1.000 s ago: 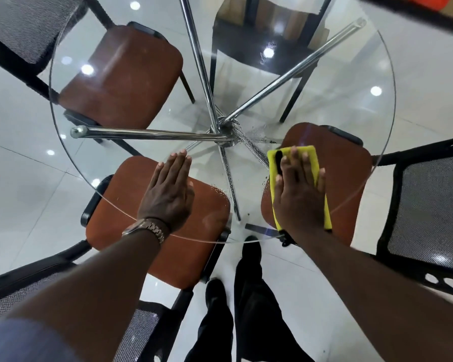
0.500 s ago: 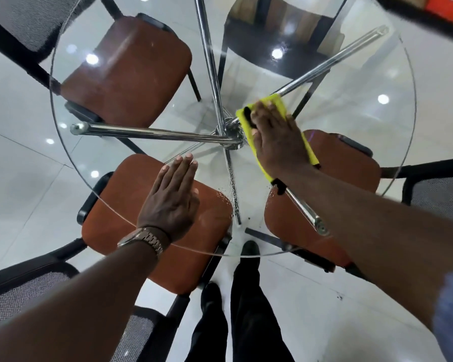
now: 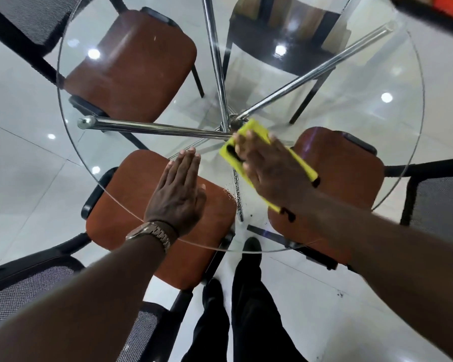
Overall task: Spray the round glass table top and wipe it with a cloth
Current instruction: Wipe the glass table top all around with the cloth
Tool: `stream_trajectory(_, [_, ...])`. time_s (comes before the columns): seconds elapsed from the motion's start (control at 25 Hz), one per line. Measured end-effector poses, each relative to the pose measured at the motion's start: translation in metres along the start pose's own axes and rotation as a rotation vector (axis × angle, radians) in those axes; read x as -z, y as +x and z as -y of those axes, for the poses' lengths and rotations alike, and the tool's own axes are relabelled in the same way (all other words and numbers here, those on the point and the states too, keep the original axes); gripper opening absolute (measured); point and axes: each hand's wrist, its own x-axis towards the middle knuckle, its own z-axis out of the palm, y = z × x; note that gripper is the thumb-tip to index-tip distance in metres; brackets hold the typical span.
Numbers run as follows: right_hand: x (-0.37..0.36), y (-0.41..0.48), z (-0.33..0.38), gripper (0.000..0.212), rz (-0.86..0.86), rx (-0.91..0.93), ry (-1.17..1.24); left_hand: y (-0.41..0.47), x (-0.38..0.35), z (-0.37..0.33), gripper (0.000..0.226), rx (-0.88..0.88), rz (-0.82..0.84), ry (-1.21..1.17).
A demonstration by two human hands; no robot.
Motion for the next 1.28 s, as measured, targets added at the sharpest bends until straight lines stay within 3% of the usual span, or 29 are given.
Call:
stream_trajectory(0.12, [0.014, -0.042, -0.013, 0.048, 0.041, 0.103, 0.063, 0.001, 0.003, -0.002, 0.072, 0.001, -0.017, 0.033])
stream_trajectory(0.24, [0.016, 0.005, -0.047, 0.055, 0.025, -0.165, 0.05, 0.0, 0.0, 0.0, 0.075, 0.037, -0.042, 0.013])
stream_trajectory(0.36, [0.005, 0.036, -0.008, 0.063, -0.026, -0.327, -0.015, 0.001, -0.001, 0.002, 0.074, 0.048, -0.039, 0.005])
stream_trajectory(0.48, [0.002, -0.033, 0.048, 0.063, 0.037, -0.177, -0.029, -0.001, 0.003, -0.001, 0.072, 0.036, -0.002, 0.008])
stream_trajectory(0.6, [0.011, -0.074, 0.031, 0.061, 0.064, -0.034, -0.014, 0.0, 0.006, -0.002, 0.068, 0.034, -0.003, -0.029])
stream_trajectory(0.72, [0.005, -0.019, -0.007, 0.063, -0.018, -0.261, -0.022, -0.001, 0.004, 0.001, 0.063, 0.031, -0.041, -0.07])
stream_trajectory(0.84, [-0.005, 0.02, 0.037, 0.065, -0.075, -0.36, 0.006, -0.003, 0.001, 0.003, 0.057, 0.081, -0.106, -0.191])
stream_trajectory(1.0, [-0.007, -0.069, 0.072, 0.059, 0.019, 0.03, 0.036, -0.004, 0.004, 0.0, 0.06, 0.124, -0.108, -0.226])
stream_trajectory(1.08, [-0.01, -0.086, 0.051, 0.054, 0.027, 0.133, 0.338, -0.003, 0.006, -0.001, 0.061, 0.109, -0.104, -0.217])
stream_trajectory(1.16, [-0.022, -0.07, 0.032, 0.061, 0.08, -0.064, 0.709, -0.004, 0.001, 0.0, 0.058, 0.098, -0.124, -0.206])
stream_trajectory(1.2, [-0.028, -0.05, 0.026, 0.062, 0.092, -0.172, 0.725, -0.003, -0.001, 0.001, 0.057, 0.102, -0.132, -0.2])
stream_trajectory(1.28, [-0.027, -0.014, 0.037, 0.064, 0.049, -0.3, 0.483, -0.003, -0.002, 0.004, 0.056, 0.111, -0.141, -0.211])
